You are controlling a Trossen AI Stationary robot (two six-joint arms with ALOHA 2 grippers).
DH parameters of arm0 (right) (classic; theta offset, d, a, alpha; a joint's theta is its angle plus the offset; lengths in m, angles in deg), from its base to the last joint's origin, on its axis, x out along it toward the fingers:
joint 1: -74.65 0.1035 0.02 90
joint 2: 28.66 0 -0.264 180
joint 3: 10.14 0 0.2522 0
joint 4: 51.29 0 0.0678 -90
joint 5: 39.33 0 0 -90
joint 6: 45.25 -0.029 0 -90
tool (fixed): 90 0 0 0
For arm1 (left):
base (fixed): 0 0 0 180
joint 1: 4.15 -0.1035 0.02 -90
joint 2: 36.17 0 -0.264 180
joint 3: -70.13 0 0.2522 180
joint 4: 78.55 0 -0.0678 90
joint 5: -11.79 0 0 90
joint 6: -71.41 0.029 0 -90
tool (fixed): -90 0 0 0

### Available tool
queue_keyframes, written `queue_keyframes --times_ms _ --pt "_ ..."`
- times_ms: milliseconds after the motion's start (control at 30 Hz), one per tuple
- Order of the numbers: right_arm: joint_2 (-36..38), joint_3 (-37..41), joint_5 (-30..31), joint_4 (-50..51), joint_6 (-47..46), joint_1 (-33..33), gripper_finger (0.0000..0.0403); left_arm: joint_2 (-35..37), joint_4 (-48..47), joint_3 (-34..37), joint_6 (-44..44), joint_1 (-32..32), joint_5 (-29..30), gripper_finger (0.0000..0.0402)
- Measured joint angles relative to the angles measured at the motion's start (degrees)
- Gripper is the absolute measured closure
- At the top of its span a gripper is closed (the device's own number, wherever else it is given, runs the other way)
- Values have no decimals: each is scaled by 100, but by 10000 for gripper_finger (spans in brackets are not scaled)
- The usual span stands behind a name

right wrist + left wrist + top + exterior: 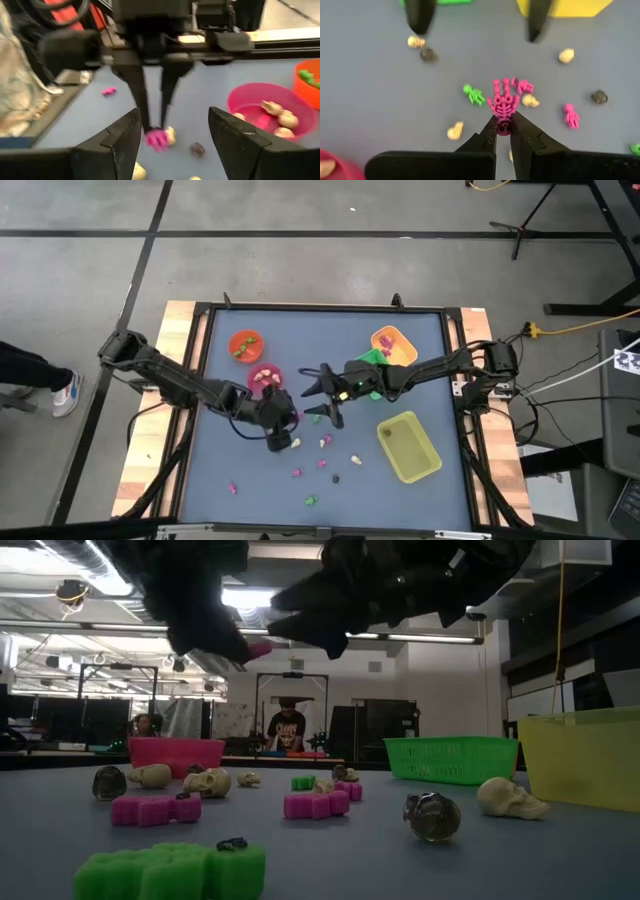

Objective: Sort Halloween decoration
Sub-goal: Put the pink skeleton toy into the yellow bin

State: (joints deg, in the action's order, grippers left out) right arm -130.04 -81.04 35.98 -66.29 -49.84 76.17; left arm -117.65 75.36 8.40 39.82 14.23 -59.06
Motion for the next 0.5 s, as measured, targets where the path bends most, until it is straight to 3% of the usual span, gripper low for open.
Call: queue_keyframes --times_ms 200,500 --pt "0 0 -129 -76 -285 2 173 1 323 0 386 -225 20 388" --pt "0 0 681 160 -2412 -7 173 4 434 -2 776 -340 393 388"
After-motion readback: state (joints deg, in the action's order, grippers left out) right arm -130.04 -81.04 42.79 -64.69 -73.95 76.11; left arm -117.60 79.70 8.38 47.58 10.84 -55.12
